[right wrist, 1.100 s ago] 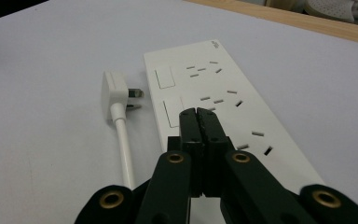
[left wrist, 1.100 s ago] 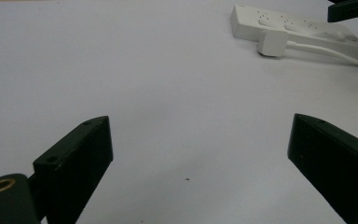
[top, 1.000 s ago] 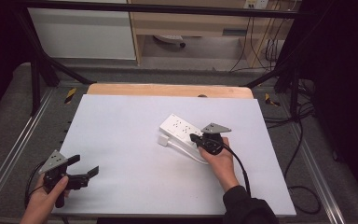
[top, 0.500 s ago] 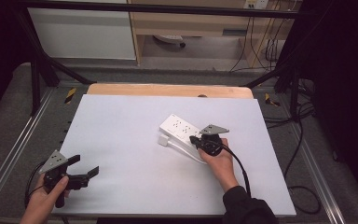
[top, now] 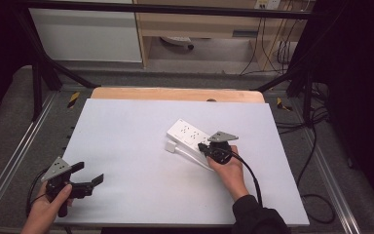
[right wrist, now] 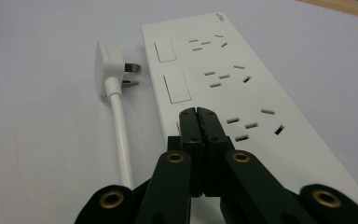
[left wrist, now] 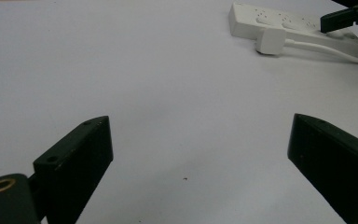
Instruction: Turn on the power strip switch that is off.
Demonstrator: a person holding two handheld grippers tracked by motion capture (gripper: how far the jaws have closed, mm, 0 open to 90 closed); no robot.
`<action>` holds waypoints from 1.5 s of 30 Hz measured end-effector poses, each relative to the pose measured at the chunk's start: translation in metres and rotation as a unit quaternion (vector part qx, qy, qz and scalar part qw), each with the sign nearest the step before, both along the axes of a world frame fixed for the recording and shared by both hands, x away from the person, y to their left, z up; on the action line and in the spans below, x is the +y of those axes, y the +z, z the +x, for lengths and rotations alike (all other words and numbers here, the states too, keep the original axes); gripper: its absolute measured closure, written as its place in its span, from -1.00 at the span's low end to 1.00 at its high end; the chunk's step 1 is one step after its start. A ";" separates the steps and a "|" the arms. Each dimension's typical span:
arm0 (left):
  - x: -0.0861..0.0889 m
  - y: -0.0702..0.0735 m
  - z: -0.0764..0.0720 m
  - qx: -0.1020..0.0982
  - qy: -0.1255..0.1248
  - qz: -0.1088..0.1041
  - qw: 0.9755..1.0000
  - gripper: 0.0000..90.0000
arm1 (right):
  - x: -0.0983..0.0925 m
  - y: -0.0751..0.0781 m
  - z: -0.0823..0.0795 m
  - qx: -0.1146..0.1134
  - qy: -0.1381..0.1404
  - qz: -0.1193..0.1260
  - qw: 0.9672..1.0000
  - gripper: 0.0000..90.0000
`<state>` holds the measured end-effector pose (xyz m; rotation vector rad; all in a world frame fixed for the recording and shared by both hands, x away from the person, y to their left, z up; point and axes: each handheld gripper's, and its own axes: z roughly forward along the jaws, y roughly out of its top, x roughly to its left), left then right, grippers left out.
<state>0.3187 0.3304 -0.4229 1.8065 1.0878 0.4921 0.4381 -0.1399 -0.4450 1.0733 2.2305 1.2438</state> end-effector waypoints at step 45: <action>-0.002 -0.001 0.000 0.002 -0.005 0.003 1.000 -0.85 | -0.004 -0.003 0.000 -0.002 -0.003 0.020 1.000 1.00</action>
